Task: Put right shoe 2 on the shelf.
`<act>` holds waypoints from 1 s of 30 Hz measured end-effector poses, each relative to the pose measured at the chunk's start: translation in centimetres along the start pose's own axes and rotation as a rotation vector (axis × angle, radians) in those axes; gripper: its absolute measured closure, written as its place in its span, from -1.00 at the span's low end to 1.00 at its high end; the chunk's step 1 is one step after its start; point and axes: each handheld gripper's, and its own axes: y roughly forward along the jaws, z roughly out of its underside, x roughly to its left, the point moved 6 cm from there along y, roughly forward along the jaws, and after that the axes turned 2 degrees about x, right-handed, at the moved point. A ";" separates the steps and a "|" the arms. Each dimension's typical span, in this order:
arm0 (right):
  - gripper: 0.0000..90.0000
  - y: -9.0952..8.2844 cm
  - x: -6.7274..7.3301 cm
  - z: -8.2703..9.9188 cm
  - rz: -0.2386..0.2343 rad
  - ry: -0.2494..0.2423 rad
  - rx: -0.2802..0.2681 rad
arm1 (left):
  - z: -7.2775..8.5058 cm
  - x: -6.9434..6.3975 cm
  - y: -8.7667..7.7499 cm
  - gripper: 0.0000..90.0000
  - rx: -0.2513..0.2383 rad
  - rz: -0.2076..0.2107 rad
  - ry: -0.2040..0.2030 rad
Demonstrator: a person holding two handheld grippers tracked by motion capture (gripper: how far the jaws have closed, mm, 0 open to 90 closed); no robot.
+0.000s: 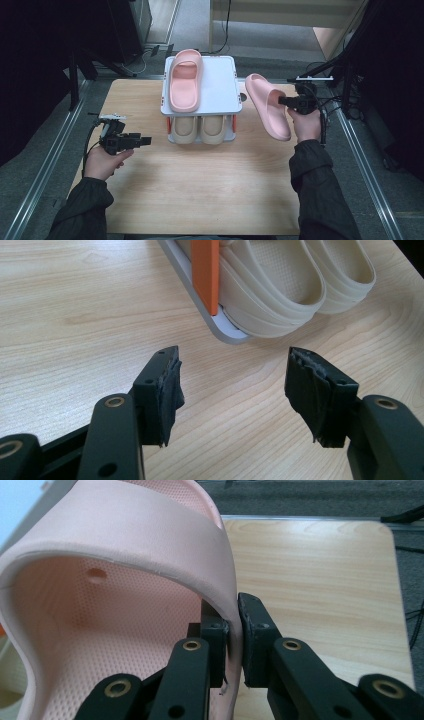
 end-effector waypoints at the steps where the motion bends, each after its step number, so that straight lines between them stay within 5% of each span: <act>1: 0.85 -0.2 0.1 -0.4 0.001 0.003 0.000 | 0.0 0.0 0.0 -0.13 0.000 0.000 0.000; 16: 0.84 -1.6 3.6 -6.6 0.020 -0.016 -0.027 | -0.1 0.1 -0.1 -0.13 -0.003 0.009 -0.005; 30: 0.79 1.6 8.8 -9.3 0.069 -0.042 -0.013 | -0.2 -0.2 0.2 -0.13 0.000 0.026 -0.002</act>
